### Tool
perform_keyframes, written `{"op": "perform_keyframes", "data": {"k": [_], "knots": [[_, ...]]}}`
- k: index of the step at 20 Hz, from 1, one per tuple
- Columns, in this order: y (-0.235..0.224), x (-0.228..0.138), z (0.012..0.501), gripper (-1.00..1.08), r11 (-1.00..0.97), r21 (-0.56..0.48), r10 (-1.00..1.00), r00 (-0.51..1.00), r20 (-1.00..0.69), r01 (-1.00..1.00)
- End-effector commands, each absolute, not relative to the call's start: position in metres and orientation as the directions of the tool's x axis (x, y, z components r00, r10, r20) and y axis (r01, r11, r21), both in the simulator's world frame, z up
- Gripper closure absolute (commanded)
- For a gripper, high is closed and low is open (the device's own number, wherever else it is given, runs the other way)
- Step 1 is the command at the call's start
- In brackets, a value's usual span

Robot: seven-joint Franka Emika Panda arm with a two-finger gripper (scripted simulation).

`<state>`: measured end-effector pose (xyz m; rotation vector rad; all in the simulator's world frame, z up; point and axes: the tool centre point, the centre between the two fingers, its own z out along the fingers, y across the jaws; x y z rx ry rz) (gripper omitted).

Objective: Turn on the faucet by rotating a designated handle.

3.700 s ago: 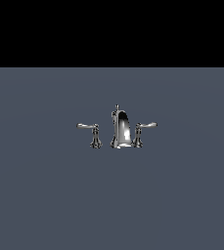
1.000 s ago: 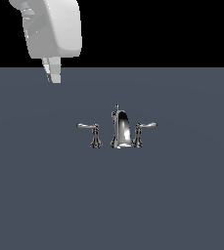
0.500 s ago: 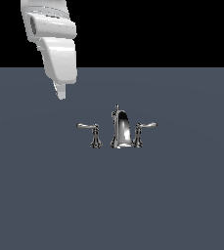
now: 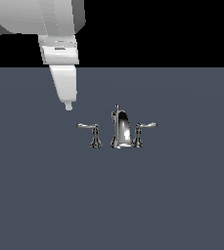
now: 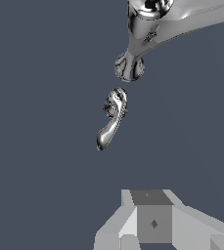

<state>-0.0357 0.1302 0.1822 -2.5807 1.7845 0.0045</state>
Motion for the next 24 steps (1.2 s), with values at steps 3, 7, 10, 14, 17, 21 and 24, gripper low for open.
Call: {"op": "perform_keyframes", "data": {"k": [3,7,10,14,17,21,24], "knots": [[0.127,-0.015,0.159,1.08,-0.268,-0.001,-0.963,0.268,-0.002,-0.963],[0.122,0.004,0.139,1.08,-0.190,0.000,-0.982,0.190,0.000,-0.982],[0.118,0.017,0.126,1.08,-0.137,0.000,-0.991,0.137,0.002,-0.991],[0.112,0.031,0.111,1.08,-0.075,0.000,-0.997,0.075,0.003,-0.997],[0.109,0.039,0.102,1.08,-0.040,0.000,-0.999,0.040,0.003,-0.999],[0.106,0.045,0.096,1.08,-0.011,0.000,-1.000,0.011,0.002,-1.000],[0.105,0.047,0.095,1.08,-0.004,0.000,-1.000,0.004,0.001,-1.000]]}}
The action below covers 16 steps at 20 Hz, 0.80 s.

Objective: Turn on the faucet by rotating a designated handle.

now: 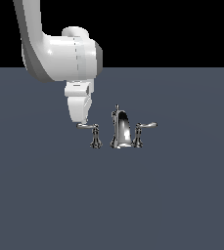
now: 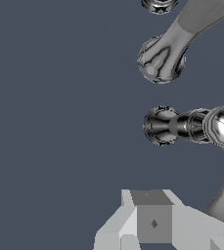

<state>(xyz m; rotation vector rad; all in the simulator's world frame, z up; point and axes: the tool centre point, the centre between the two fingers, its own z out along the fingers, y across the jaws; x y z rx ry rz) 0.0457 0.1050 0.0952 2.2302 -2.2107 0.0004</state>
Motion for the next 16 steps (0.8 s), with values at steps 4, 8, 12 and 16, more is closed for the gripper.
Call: {"op": "perform_keyframes", "data": {"k": [4,8,12,16], "knots": [[0.105,0.047,0.095,1.08,-0.004,0.000,-1.000,0.004,0.001,-1.000],[0.108,0.038,0.095,1.08,-0.004,0.000,-1.000,0.004,0.001,-1.000],[0.113,0.025,0.095,1.08,-0.004,0.000,-1.000,0.004,0.001,-1.000],[0.118,0.011,0.095,1.08,-0.004,0.000,-1.000,0.004,0.001,-1.000]]}}
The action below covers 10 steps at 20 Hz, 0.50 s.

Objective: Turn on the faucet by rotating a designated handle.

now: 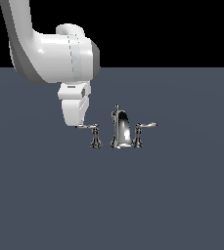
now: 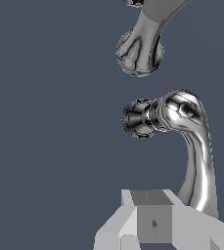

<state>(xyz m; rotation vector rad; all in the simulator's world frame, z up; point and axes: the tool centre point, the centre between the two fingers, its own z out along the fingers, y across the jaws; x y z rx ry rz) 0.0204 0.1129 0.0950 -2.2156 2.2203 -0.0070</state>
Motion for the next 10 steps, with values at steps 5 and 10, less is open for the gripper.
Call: {"op": "perform_keyframes", "data": {"k": [5,10], "knots": [[0.112,0.010,0.095,1.08,0.007,-0.008,-1.000,-0.007,0.000,-1.000],[0.109,-0.006,0.095,1.08,0.004,-0.006,-1.000,-0.004,0.000,-1.000]]}}
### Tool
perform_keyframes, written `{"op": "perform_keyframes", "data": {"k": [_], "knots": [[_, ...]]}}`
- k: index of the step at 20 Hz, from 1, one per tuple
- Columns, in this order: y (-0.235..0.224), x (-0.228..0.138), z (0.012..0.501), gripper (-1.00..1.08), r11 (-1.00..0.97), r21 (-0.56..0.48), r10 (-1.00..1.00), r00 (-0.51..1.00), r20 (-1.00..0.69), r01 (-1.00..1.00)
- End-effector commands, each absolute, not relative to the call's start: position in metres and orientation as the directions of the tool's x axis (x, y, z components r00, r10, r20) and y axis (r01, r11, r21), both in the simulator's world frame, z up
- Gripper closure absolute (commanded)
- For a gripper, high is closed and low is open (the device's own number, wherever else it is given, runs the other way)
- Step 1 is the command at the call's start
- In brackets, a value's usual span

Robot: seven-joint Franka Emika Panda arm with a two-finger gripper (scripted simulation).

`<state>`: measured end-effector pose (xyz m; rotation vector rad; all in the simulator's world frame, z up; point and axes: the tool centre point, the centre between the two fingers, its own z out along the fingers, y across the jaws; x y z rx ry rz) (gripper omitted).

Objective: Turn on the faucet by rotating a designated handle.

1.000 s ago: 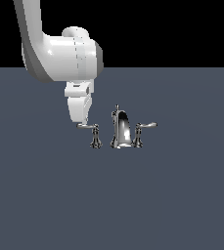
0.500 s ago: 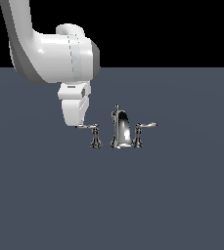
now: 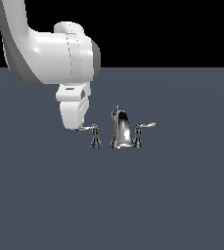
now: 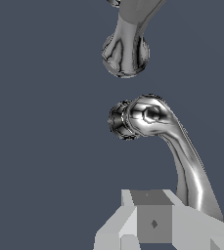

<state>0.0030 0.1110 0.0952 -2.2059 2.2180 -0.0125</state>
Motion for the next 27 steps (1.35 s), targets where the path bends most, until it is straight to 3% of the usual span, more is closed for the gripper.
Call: {"op": "perform_keyframes", "data": {"k": [1,13,27], "knots": [[0.108,-0.009,0.095,1.08,0.004,-0.005,-1.000,-0.004,0.000,-1.000],[0.107,-0.039,0.095,1.08,-0.010,-0.003,-1.000,0.010,-0.003,-1.000],[0.055,-0.062,0.095,1.08,-0.004,0.000,-1.000,0.004,0.000,-1.000]]}}
